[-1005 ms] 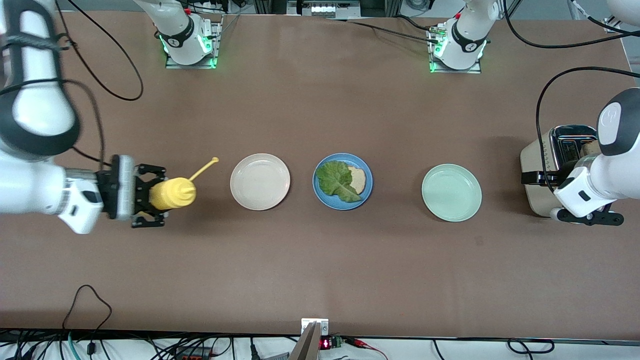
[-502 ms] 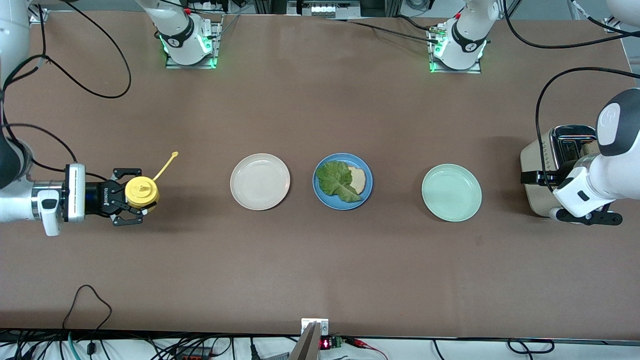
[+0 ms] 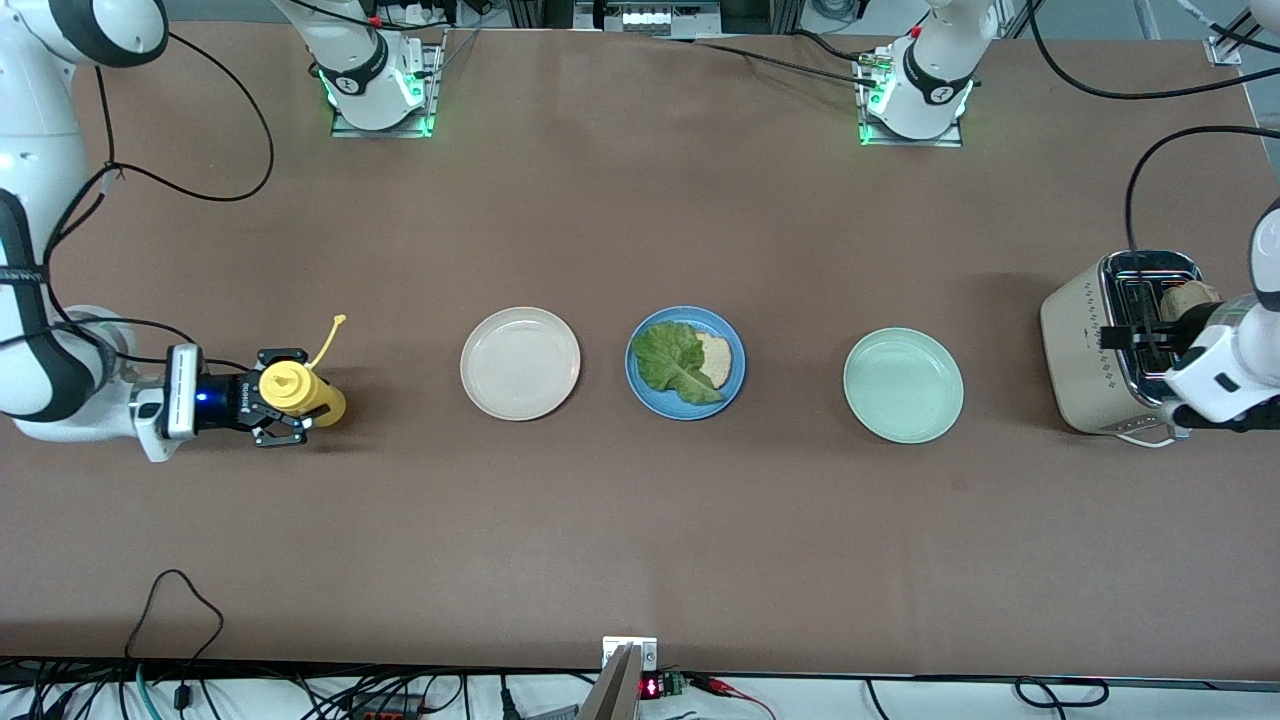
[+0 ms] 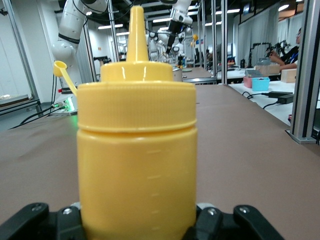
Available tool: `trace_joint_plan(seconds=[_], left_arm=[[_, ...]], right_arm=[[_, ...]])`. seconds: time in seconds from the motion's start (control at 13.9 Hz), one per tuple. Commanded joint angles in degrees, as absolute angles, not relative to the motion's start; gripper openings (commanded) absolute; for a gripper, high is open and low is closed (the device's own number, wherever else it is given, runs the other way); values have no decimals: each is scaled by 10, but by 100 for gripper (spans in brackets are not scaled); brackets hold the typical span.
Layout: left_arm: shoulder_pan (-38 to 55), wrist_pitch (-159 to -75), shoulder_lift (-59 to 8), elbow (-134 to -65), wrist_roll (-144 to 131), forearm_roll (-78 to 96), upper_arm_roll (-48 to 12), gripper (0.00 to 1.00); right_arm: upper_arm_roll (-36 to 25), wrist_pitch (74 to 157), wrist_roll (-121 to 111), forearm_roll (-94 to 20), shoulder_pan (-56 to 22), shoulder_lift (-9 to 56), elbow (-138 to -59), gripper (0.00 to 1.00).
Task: Make sandwich in blue plate with both arms
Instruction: 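Carry the yellow bottle back beside the white plate, then set down the bottle while the left gripper grasps the second bread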
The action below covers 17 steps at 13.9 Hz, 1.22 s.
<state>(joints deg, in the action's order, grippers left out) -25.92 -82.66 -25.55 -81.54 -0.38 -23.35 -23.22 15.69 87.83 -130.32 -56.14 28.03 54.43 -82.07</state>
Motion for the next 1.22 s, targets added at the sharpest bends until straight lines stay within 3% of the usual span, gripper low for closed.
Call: trace_joint_plan(seconds=[0.0,0.36,0.5,0.72,0.93,1.0,1.15], left_arm=[[-300,-834,-208,-873,41,-261,-243,100],[-351,-889,-192,-920,106,-261,-244,100],[-369,-934,-171,-974,122,-261,-243,100],[-400,-1041,-127,-1064,157,-260,-243,100],[-447,-1108,-134,-1081,241,-255,-245,100],[-449,-1114,-134,-1085,242,-241,-245,94],[-449,-1114,-136,-1085,243,-211,-244,51]], right_arm=[[170,864,-1341,-583,303,576,-819,17],[170,864,-1375,-583,316,608,-819,23],[169,864,-1384,-583,317,615,-819,39],[168,864,-1390,-580,321,616,-818,100],[158,864,-1381,-566,327,610,-816,100],[153,863,-1380,-558,328,607,-815,100],[147,860,-1376,-534,345,596,-814,100]])
